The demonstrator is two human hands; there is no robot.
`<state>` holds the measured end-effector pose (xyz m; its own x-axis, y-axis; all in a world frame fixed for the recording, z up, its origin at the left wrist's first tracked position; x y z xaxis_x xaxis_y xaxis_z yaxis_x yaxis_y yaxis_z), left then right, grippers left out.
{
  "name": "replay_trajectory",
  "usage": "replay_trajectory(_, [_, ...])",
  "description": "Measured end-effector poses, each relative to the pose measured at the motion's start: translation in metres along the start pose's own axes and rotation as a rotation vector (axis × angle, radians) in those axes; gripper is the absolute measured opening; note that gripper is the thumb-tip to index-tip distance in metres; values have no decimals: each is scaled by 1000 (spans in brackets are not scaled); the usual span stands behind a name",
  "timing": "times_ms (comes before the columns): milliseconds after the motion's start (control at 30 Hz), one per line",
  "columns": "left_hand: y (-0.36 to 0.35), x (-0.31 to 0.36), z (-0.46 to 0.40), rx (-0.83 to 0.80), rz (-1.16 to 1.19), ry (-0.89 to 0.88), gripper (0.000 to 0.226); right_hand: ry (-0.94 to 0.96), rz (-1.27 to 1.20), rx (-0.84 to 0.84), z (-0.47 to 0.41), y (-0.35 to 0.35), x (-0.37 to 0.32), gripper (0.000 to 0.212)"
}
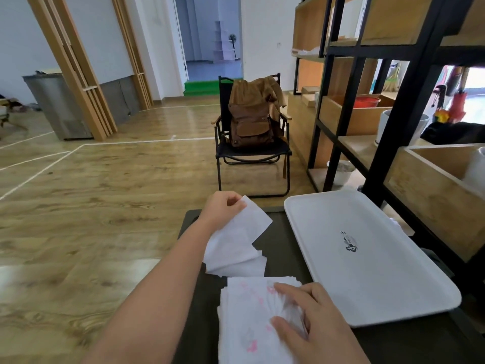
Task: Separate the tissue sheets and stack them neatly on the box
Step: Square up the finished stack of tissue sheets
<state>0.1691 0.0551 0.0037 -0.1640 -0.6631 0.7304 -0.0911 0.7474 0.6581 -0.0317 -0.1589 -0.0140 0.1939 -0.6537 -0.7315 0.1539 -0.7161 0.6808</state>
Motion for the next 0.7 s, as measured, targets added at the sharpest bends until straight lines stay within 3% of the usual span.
replay_trajectory(233, [60,73,37,48,68,-279,16,-18,-170,164,-2,21,-1,21])
replay_trajectory(433, [96,113,61,88,133,-362,18,-7,-165,239,-19,40,-19,16])
replay_trajectory(533, [104,127,72,110,181,-379,22,-35,-168,242,-28,43,-26,23])
replay_trajectory(700, [114,145,90,116,364,-397,13,-43,-284,208,-51,46,-44,64])
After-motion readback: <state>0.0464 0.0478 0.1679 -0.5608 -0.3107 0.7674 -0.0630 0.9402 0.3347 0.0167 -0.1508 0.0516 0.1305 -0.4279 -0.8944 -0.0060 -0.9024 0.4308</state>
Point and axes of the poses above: each hand's wrist, its own z-axis away from the middle knuckle, its own y-axis out of the back of the hand, x = y × z, the point moved 5 cm from there along -z, towards the middle knuckle, and after that the axes turned 5 degrees about -y, right-handed, at the moved point
